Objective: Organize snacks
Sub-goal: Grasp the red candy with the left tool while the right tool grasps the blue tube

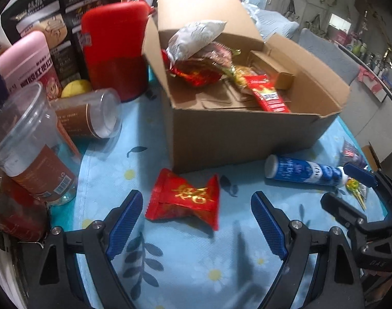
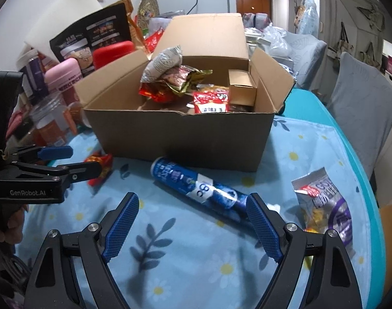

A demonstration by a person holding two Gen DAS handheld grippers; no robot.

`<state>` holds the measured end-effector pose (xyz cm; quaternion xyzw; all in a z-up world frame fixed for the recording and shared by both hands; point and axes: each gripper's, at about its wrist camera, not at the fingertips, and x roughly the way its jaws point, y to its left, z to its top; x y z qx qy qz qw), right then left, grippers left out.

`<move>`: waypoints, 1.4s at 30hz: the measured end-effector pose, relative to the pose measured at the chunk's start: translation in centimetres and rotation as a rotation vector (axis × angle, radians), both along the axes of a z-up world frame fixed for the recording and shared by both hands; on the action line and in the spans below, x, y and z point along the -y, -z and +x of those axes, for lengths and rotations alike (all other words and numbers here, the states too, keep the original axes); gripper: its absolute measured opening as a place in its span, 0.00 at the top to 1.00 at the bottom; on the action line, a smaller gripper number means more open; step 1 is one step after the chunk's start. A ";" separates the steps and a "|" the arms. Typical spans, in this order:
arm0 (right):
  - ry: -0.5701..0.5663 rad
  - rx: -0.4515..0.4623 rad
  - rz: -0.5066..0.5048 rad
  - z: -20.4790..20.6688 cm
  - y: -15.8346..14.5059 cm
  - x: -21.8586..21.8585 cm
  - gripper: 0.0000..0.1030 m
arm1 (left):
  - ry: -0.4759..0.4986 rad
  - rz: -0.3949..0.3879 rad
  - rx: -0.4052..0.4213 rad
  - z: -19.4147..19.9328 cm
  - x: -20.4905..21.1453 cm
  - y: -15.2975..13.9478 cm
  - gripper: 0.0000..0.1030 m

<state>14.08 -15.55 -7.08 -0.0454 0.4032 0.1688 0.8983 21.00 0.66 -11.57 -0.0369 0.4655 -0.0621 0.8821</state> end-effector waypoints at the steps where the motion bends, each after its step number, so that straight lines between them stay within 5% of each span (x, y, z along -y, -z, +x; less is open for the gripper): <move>1: -0.005 -0.004 -0.002 0.4 0.2 0.0 0.16 | 0.000 0.002 -0.009 0.2 0.0 0.3 0.16; 12: -0.092 -0.081 -0.038 3.8 2.3 -0.6 0.16 | 0.000 -0.010 -0.053 2.0 0.1 2.4 0.17; 15: -0.131 -0.116 -0.050 3.9 2.8 -0.9 0.18 | -0.013 -0.009 -0.054 2.0 -0.2 2.6 0.39; 17: -0.160 -0.142 -0.068 3.7 3.2 -1.3 0.34 | -0.008 -0.016 -0.049 1.7 -0.3 2.4 0.42; 25: -0.203 -0.178 -0.089 1.3 3.3 -2.1 0.71 | 0.041 -0.035 -0.046 -0.2 0.5 1.8 0.49; 42: -0.165 -0.201 -0.064 -3.4 2.9 -1.1 0.73 | 0.130 -0.060 -0.070 -5.9 3.8 1.7 0.49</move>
